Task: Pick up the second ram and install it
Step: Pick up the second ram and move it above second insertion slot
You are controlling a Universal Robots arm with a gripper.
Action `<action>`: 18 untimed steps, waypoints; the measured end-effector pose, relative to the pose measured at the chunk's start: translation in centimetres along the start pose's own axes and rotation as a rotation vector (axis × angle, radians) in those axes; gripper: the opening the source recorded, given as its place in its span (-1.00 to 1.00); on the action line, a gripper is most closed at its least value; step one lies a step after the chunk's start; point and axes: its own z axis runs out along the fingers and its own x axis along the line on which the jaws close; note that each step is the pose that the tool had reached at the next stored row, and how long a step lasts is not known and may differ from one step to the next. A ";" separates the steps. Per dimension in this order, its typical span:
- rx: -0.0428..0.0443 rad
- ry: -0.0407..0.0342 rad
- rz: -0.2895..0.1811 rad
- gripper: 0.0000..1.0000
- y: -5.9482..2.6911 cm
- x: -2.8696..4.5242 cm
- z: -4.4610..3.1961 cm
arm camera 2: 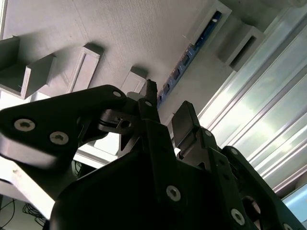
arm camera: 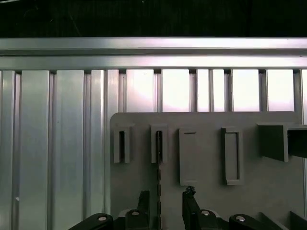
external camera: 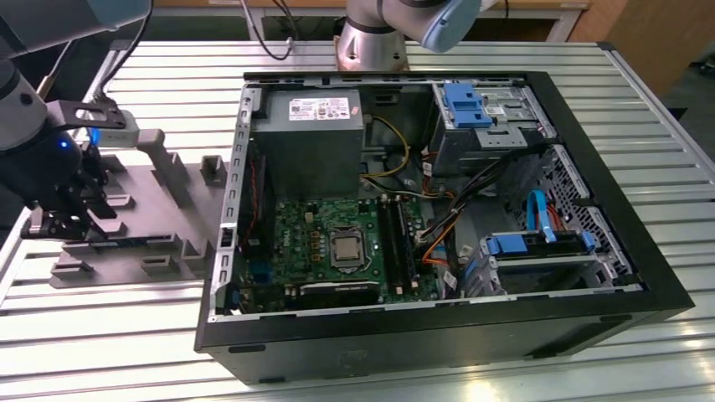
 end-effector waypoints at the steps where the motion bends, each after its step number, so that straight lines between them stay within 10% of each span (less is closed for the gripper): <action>1: 0.0002 0.0000 0.000 -0.19 0.00 0.02 0.14; 18: 0.0041 0.0045 0.000 -0.19 -0.03 0.11 1.76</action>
